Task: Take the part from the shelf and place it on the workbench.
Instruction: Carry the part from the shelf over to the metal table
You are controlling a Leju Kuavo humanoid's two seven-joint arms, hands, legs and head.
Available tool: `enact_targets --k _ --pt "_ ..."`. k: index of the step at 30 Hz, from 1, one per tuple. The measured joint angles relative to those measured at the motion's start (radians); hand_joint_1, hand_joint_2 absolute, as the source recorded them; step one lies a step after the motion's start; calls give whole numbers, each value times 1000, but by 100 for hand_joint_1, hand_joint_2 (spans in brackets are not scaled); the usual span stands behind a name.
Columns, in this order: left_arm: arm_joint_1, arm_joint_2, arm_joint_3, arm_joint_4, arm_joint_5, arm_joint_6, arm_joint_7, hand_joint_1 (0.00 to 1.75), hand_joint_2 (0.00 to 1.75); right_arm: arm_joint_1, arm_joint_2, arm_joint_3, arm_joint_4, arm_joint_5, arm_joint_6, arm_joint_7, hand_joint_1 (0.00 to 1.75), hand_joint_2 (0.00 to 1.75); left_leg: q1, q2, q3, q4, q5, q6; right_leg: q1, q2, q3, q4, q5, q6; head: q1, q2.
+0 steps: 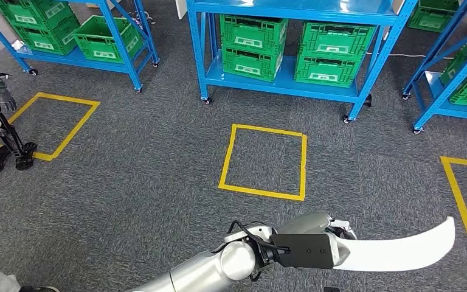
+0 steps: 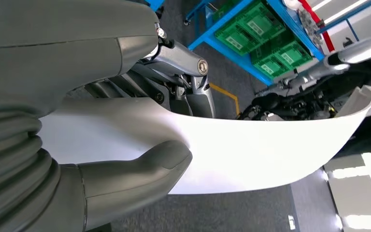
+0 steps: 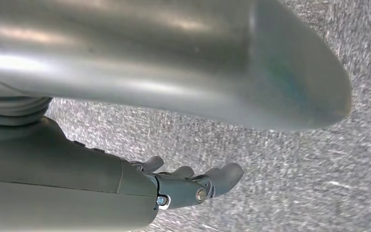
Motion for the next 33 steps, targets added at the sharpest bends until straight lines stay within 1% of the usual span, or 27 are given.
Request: enact_targets --k 1,2,3,5,6,7,9,10,11,12,13,14,16,17,18,20,21,22,24,25,26,27,28,29,30,32,33 --pt "-1 -1 -1 -4 0 -8 -1 175 175 2 0 -2 0 -7 -4 -5 0 0 -1 -1 57 -78 -15 4 0 1 -7 1 11 6 0 0" --pt "-3 -1 -2 -8 1 -14 -1 175 175 4 0 -3 0 -13 -6 -10 0 0 -3 -3 95 -136 -32 9 1 1 -10 1 21 13 -1 0" --pt "-4 -1 -3 -10 3 -18 0 175 175 7 0 -5 0 -17 -8 -13 0 0 -6 -4 113 -170 -43 16 0 1 -13 -2 33 21 -1 0" --pt "-4 -1 -6 -10 8 -24 1 175 175 12 0 -9 0 -20 -7 -19 0 0 -9 -2 100 -179 -31 35 -5 2 -21 -6 42 36 0 0" --pt "-4 -1 -6 -10 9 -25 2 175 175 15 0 -10 0 -18 -7 -20 0 0 -9 0 89 -180 -19 46 -8 4 -29 7 21 41 1 0" --pt "-3 -1 -6 -10 9 -25 2 175 175 17 0 -11 0 -14 -6 -21 0 0 -9 2 76 -181 -6 55 -8 5 -43 40 -20 44 3 0" --pt "-3 -1 -7 -10 10 -25 2 175 175 19 0 -11 0 -9 -6 -19 0 0 -12 5 43 -179 21 65 -6 8 -77 160 -127 46 7 0" --pt "-3 -1 -7 -8 10 -25 2 175 175 19 0 -11 0 -8 -6 -17 0 0 -14 6 25 -176 35 67 -5 9 -89 225 -159 47 8 0" --pt "-3 0 -7 -7 10 -25 2 175 175 19 0 -11 0 -8 -6 -14 0 0 -16 6 6 -172 47 68 -3 10 -92 272 -163 47 9 0" --pt "-3 0 -7 -5 10 -25 1 175 175 19 0 -11 0 -8 -6 -11 0 0 -18 6 -14 -167 59 68 -1 10 -80 292 -146 45 9 0" --pt "-3 0 -7 -4 11 -26 1 175 175 19 0 -11 0 -9 -5 -9 0 0 -19 6 -34 -161 70 67 1 10 -50 276 -117 41 9 0" --pt "-3 0 -8 -4 11 -27 0 175 175 18 0 -11 -1 -9 -5 -8 0 0 -19 6 -51 -153 79 65 4 11 -3 230 -95 37 9 0" --pt "-7 -3 -11 -4 13 -29 -2 175 175 13 0 -11 -1 -10 -3 -9 0 0 -22 6 -77 -138 94 57 11 11 109 89 -109 23 9 0" --pt "-10 -4 -12 -4 14 -30 -3 175 175 11 0 -11 -1 -9 -2 -10 0 0 -23 6 -82 -133 100 52 14 12 145 36 -128 16 9 0" --pt "-13 -5 -14 -4 16 -31 -5 175 175 9 0 -11 -2 -9 0 -10 0 0 -24 7 -85 -133 108 47 17 12 161 5 -142 9 9 0" --pt "-18 -5 -15 0 23 -30 -8 175 175 10 1 -11 -1 -8 2 -9 0 0 -24 7 -91 -134 119 35 14 10 150 -5 -129 -4 9 0" --pt "-19 -5 -16 1 25 -28 -10 175 175 10 2 -11 -1 -7 2 -8 0 0 -23 5 -99 -125 105 29 12 8 139 -6 -117 -12 9 0" --pt "-19 -5 -17 3 27 -27 -11 175 175 10 2 -11 -1 -5 2 -7 0 0 -22 3 -111 -101 72 22 8 6 126 -8 -103 -19 6 0" --pt "-19 -4 -20 4 28 -24 -11 175 175 8 2 -11 -2 -1 2 -5 0 0 -15 1 -141 2 -29 10 7 5 94 -8 -77 -25 2 0" --pt "-19 -4 -21 5 29 -23 -11 175 175 8 2 -11 -2 0 2 -4 0 0 -11 1 -151 64 -66 5 7 4 77 -7 -63 -24 0 0" --pt "-19 -3 -22 6 29 -22 -11 175 175 9 2 -11 -2 2 2 -4 0 0 -7 1 -154 114 -80 1 7 3 61 -7 -50 -22 0 0" --pt "-18 -2 -23 8 29 -21 -11 175 175 9 2 -11 -2 2 2 -3 0 0 -4 1 -144 138 -69 -2 7 2 44 -6 -36 -20 0 0" --pt "-18 -2 -23 9 29 -20 -11 175 175 9 2 -11 -2 3 2 -3 0 0 -1 1 -119 130 -42 -3 6 1 28 -5 -24 -17 0 0" --pt "-18 -3 -24 10 29 -19 -11 175 175 9 2 -11 -2 3 2 -3 0 0 0 1 -77 89 -15 -3 5 1 14 -4 -12 -13 0 0" --pt "-19 -4 -24 10 29 -18 -11 175 175 8 2 -11 -2 3 2 -3 0 0 1 1 -20 21 -5 -1 5 1 2 -3 -1 -9 0 0" --pt "-21 -7 -24 9 29 -17 -12 175 175 7 2 -11 -2 4 3 -3 0 0 -1 0 79 -120 -24 9 6 1 -12 -1 21 2 0 0" --pt "-22 -8 -25 8 29 -16 -12 175 175 6 2 -11 -2 4 3 -3 0 0 -5 -1 102 -160 -36 15 5 2 -14 -3 32 9 0 0"
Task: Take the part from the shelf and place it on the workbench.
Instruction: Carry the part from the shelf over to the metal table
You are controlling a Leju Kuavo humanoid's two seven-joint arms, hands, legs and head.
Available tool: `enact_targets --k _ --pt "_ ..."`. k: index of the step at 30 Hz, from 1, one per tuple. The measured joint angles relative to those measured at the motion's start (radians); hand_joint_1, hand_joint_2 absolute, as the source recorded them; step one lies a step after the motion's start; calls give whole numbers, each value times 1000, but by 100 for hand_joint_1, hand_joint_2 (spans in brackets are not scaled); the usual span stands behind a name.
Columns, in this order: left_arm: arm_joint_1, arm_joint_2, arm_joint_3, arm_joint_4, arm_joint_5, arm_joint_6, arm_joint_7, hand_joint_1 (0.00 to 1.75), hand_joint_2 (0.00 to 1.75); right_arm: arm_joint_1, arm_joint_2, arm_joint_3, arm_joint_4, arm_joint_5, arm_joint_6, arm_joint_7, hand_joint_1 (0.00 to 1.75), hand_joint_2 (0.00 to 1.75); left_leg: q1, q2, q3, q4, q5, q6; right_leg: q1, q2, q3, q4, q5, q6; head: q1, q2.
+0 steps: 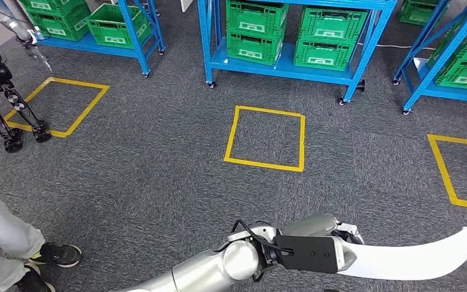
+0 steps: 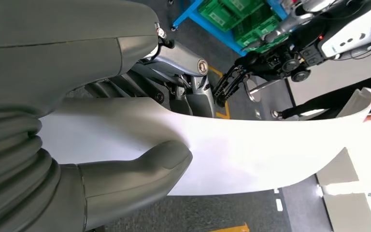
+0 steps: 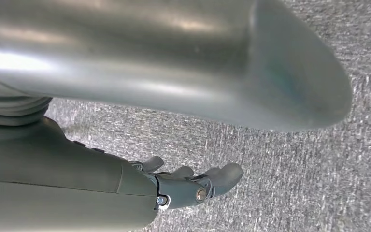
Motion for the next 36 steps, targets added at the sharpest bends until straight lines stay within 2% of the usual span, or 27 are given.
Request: enact_targets --k 2,3,4,5,7,8,9,10,11,12,13,14,15,16,18,19,20,23,24,25,26,28,29,30,32,34,36 --pt "0 0 0 1 0 1 -1 175 175 0 0 0 0 1 1 0 0 0 -5 -1 -8 -13 8 17 -4 0 -3 -8 22 15 0 0" --pt "0 0 0 2 0 1 -2 175 175 1 0 0 0 1 2 0 0 0 -5 1 -18 -14 19 26 -6 1 -9 -7 19 21 0 0" --pt "1 0 0 2 0 1 -2 175 175 1 0 0 0 1 2 0 0 0 -4 2 -31 -15 32 36 -8 3 -19 7 -4 26 1 0" --pt "1 0 0 3 0 1 -2 175 175 2 0 0 0 1 2 0 0 0 -3 3 -46 -16 47 43 -9 4 -34 41 -46 29 4 0" --pt "1 0 -1 3 -2 1 -2 175 175 2 0 0 0 1 2 0 0 0 -5 4 -79 -15 74 50 -8 7 -68 162 -152 33 9 0" --pt "1 0 -1 4 -4 1 -2 175 175 2 0 0 0 1 2 0 0 0 -7 4 -97 -14 86 51 -7 8 -79 226 -180 34 10 0" --pt "2 0 -1 4 -5 1 -2 175 175 3 0 0 0 1 2 0 0 0 -9 5 -115 -12 98 51 -6 8 -81 272 -180 33 10 0" --pt "3 1 -1 4 -5 1 -2 175 175 3 0 0 0 0 2 1 0 0 -10 6 -133 -10 110 51 -5 8 -69 290 -158 32 10 0" --pt "3 1 -2 4 -5 1 -2 175 175 4 -1 0 0 -1 2 1 0 0 -11 6 -149 -6 120 49 -4 8 -40 276 -127 29 10 0" --pt "3 1 -3 4 -6 1 -3 175 175 4 -1 0 0 -2 2 2 0 0 -11 6 -163 -1 129 46 -2 8 6 230 -106 25 11 0" --pt "3 0 -3 3 -6 1 -3 175 175 4 -1 0 0 -2 2 2 0 0 -12 6 -175 5 136 43 0 8 65 159 -109 21 11 0" --pt "2 0 -4 3 -6 1 -4 175 175 3 -1 0 0 -2 2 2 0 0 -14 6 -183 10 141 39 3 8 117 89 -128 14 11 0" --pt "1 -1 -4 2 -6 1 -4 175 175 2 -1 0 -1 -2 2 2 0 0 -15 6 -187 15 146 33 5 7 154 34 -151 7 11 0" --pt "1 -1 -4 1 -6 1 -5 175 175 1 -2 0 -1 -2 2 1 0 0 -16 6 -190 16 152 27 8 7 173 2 -169 -1 11 0" --pt "0 -1 -5 1 -6 1 -5 175 175 4 -1 0 -1 -3 2 2 0 0 -14 7 -193 16 158 14 6 6 169 -9 -163 -17 12 0" --pt "0 0 -5 1 -6 1 -6 175 175 5 -1 0 -1 -3 2 2 0 0 -13 6 -199 27 147 7 5 5 165 -11 -156 -25 11 0" --pt "0 0 -5 1 -6 1 -6 175 175 5 -1 0 -1 -4 2 2 0 0 -11 5 -212 57 121 0 3 4 159 -12 -147 -32 9 0" --pt "2 2 -7 1 -6 2 -6 175 175 7 -1 0 -1 -4 2 -2 0 0 -5 3 -279 242 7 -15 3 4 138 -11 -129 -39 5 0" --pt "3 3 -8 1 -6 3 -5 175 175 8 -1 0 -1 -4 2 -2 0 0 -4 3 -289 286 -8 -17 3 4 131 -11 -125 -38 5 0" --pt "4 4 -10 1 -6 4 -5 175 175 10 -1 0 -1 -4 1 -2 0 0 -4 3 -282 294 -4 -16 3 4 126 -10 -121 -37 4 0" --pt "5 4 -12 1 -6 5 -5 175 175 10 -1 0 -1 -4 1 -2 0 0 -4 3 -252 258 17 -14 3 4 123 -10 -118 -35 4 0" --pt "4 4 -15 0 -6 8 -5 175 175 10 -1 0 -1 -4 1 -3 0 0 -5 3 -156 115 63 -4 4 4 120 -9 -114 -30 3 0" --pt "3 4 -16 0 -6 9 -5 175 175 10 0 0 -1 -4 1 -4 0 0 -9 4 -118 54 78 2 4 4 120 -9 -112 -27 3 0" --pt "2 3 -17 0 -6 11 -5 175 175 9 0 0 -1 -3 1 -5 0 0 -12 6 -96 16 81 8 4 3 119 -9 -111 -22 3 0" --pt "1 2 -20 -2 -6 13 -5 175 175 9 0 1 -1 6 4 -8 0 0 -18 6 -93 -1 83 21 4 -1 118 -11 -107 -9 2 0" --pt "0 1 -22 -6 -6 14 -4 175 175 9 1 6 -1 18 6 -8 0 0 -13 -1 -93 -13 90 36 2 -3 114 0 -117 3 2 0" --pt "-2 0 -24 -8 -6 14 -4 175 175 9 1 10 -1 22 7 -8 0 0 -7 -8 -93 -21 98 47 0 3 80 74 -163 13 8 0"
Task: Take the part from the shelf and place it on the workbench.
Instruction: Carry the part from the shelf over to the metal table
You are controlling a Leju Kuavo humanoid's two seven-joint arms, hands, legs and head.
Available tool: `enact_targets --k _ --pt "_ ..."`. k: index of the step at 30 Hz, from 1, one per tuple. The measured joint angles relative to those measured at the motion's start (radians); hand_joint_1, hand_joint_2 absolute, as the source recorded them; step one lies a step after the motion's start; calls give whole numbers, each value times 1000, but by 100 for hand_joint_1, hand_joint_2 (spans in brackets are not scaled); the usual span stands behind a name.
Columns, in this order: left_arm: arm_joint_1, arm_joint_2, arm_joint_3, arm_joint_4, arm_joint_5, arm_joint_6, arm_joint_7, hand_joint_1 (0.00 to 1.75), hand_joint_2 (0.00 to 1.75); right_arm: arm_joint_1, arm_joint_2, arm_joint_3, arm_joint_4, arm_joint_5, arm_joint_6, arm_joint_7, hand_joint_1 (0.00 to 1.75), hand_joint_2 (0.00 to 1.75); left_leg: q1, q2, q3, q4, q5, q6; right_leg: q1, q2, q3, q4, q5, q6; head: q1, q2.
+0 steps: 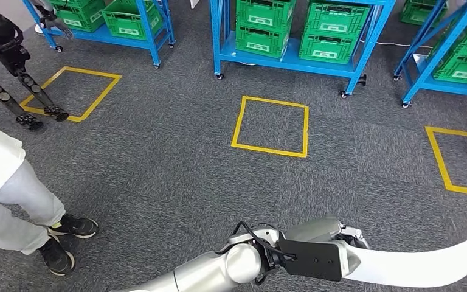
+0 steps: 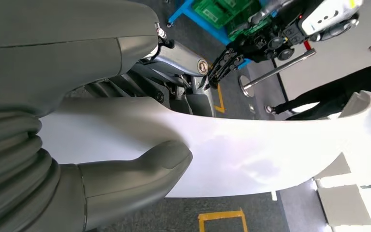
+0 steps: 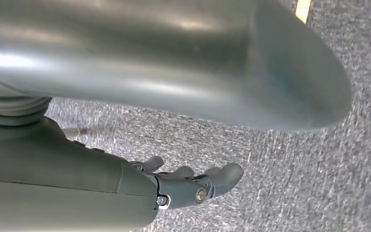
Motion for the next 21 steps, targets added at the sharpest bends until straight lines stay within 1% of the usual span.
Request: enact_targets --k 2,3,4,5,6,7,8,9,10,11,12,13,14,15,16,17,18,19,20,21 --pt "0 1 -2 1 0 0 1 175 175 1 0 1 0 0 0 1 0 0 0 -10 -7 3 3 4 0 4 -64 132 -63 7 5 0" --pt "2 1 -4 1 0 0 2 175 175 2 0 1 0 0 0 1 0 0 0 -17 -11 6 3 4 -1 4 -89 182 -78 9 5 0" --pt "2 2 -5 2 0 0 4 175 175 3 0 1 0 0 0 1 0 0 0 -25 -15 10 4 3 -1 5 -97 197 -73 9 5 0" --pt "3 2 -6 2 0 0 5 175 175 4 0 1 0 0 0 1 0 0 1 -34 -18 15 4 2 -1 7 -84 172 -49 9 5 0" --pt "3 2 -6 1 0 0 6 175 175 4 0 1 0 0 -1 1 0 0 1 -44 -21 21 3 0 -2 14 -55 113 -14 8 5 0" --pt "2 2 -6 1 0 0 7 175 175 4 0 1 0 0 -1 1 0 0 2 -53 -24 26 3 -2 -4 33 -19 44 14 7 5 0" --pt "1 1 -7 0 0 0 7 175 175 4 0 1 0 0 -2 2 0 0 1 -63 -28 32 3 -7 -5 50 9 -14 34 4 5 0" --pt "0 1 -7 -1 0 0 8 175 175 4 -1 1 0 0 -2 2 0 0 0 -72 -33 35 3 -13 -5 62 25 -50 42 1 5 0" --pt "0 0 -7 -1 0 0 9 175 175 4 -1 1 0 -1 -2 3 0 0 0 -79 -38 37 5 -19 -4 67 30 -63 41 -4 5 0" --pt "-1 0 -8 -2 1 0 9 175 175 4 -1 1 0 -1 -3 4 0 0 -1 -88 -41 36 9 -27 -1 59 28 -63 44 -10 5 0" --pt "-1 0 -8 -3 1 0 10 175 175 4 0 1 0 -2 -3 4 0 0 0 -93 -45 35 11 -33 -3 48 27 -65 48 -16 5 0" --pt "-1 1 -8 -4 1 0 10 175 175 4 0 1 0 -3 -3 3 0 0 -1 -87 -49 40 8 -39 -4 39 27 -68 51 -23 4 0" --pt "-3 1 -8 -6 1 0 11 175 175 3 1 1 0 -3 -2 3 0 0 -1 -72 -60 59 -5 -44 -6 29 27 -71 54 -30 1 0" --pt "-4 1 -9 -7 2 0 11 175 175 4 1 1 0 -3 -2 3 0 0 -1 -51 -79 99 -29 -48 -8 18 27 -73 55 -36 -3 0" --pt "-5 1 -10 -8 2 0 11 175 175 6 1 1 0 -4 -2 2 0 0 -1 -28 -106 159 -62 -52 -7 7 26 -73 55 -40 -6 0" --pt "-4 2 -12 -8 2 0 12 175 175 8 1 1 0 -5 -2 2 0 0 2 -14 -137 228 -95 -55 -6 -5 25 -73 55 -41 -9 0" --pt "-3 2 -14 -8 3 0 12 175 175 10 1 1 0 -6 -2 2 0 0 4 -7 -162 285 -116 -58 -6 -18 24 -73 55 -42 -9 0" --pt "-2 3 -15 -8 3 0 12 175 175 11 0 1 0 -6 -2 2 0 0 6 -3 -174 313 -121 -60 -5 -31 24 -73 55 -42 -10 0" --pt "-1 3 -16 -8 4 0 12 175 175 12 0 1 0 -7 -2 2 0 0 7 1 -165 300 -106 -60 -6 -43 24 -72 55 -41 -10 0" --pt "-1 3 -17 -9 4 0 13 175 175 11 1 1 0 -7 -1 1 0 0 8 8 -136 251 -77 -59 -6 -53 25 -72 54 -40 -10 0"
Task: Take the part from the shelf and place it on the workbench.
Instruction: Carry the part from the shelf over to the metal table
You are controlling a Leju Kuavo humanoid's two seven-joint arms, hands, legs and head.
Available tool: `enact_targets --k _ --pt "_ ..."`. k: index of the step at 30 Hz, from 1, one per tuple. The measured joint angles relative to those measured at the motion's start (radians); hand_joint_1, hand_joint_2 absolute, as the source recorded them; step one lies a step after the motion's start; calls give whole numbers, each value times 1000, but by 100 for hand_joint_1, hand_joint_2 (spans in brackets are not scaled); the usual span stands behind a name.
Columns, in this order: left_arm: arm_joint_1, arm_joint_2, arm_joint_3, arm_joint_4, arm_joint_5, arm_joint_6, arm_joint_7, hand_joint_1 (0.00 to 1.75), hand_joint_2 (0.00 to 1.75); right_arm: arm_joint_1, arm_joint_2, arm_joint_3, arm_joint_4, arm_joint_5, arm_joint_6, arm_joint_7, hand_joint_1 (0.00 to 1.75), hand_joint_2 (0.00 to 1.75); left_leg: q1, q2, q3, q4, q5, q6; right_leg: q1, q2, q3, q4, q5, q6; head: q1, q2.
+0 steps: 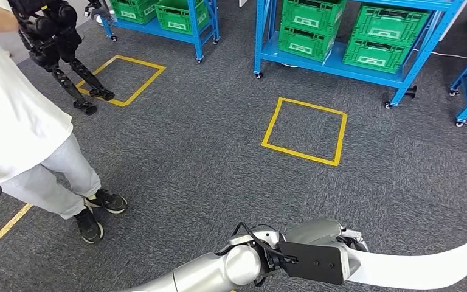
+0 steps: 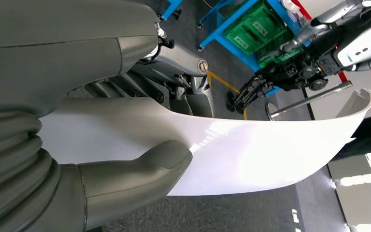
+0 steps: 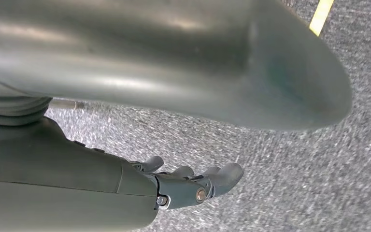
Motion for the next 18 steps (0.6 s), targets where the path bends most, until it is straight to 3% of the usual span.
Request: enact_targets --k 2,4,6,7,9,11,13,14,15,16,18 --pt "-2 -1 -3 -4 2 0 0 175 175 -1 0 0 0 1 1 -1 0 0 -4 39 76 -142 51 8 2 -19 3 2 -3 6 0 0" --pt "-4 -2 -6 -8 3 0 0 175 175 -3 0 0 0 3 2 0 0 0 -11 61 112 -215 66 19 6 -35 5 3 -5 17 1 0" --pt "-5 -2 -7 -10 3 0 1 175 175 -6 1 0 0 5 2 0 0 0 -14 44 109 -219 68 31 7 -52 8 1 -4 30 3 0" --pt "-5 -2 -7 -12 4 0 2 175 175 -9 2 1 0 6 3 0 0 0 -13 34 109 -223 71 38 4 -48 10 3 -8 36 3 0" --pt "-7 -4 -8 -15 4 0 3 175 175 -14 3 2 0 8 3 1 0 0 -7 13 110 -230 80 51 0 -6 -8 50 -43 46 7 0" --pt "-8 -6 -10 -16 4 0 8 175 175 -15 3 3 0 8 5 2 0 0 -5 -7 107 -231 84 57 -1 45 -65 169 -106 51 11 0" --pt "-7 -5 -14 -16 5 -1 16 175 175 -14 3 3 0 8 7 4 0 0 -6 -33 103 -227 85 59 -1 58 -117 268 -133 52 13 0" --pt "-7 -4 -15 -16 5 -1 19 175 175 -14 3 3 0 7 8 5 0 0 -6 -47 101 -224 85 59 -1 59 -121 269 -118 51 14 0" --pt "-7 -4 -16 -16 6 -2 20 175 175 -15 3 3 0 5 10 5 0 0 -6 -61 101 -220 85 58 -1 63 -105 231 -87 50 14 0" --pt "-7 -4 -17 -16 8 -2 20 175 175 -16 3 3 0 4 11 6 0 0 -5 -73 100 -216 84 56 -2 75 -76 166 -49 48 14 0" --pt "-9 -5 -20 -16 14 -3 19 175 175 -17 3 3 0 1 12 6 0 0 -6 -96 94 -208 83 46 -4 114 -24 52 -9 44 14 0"
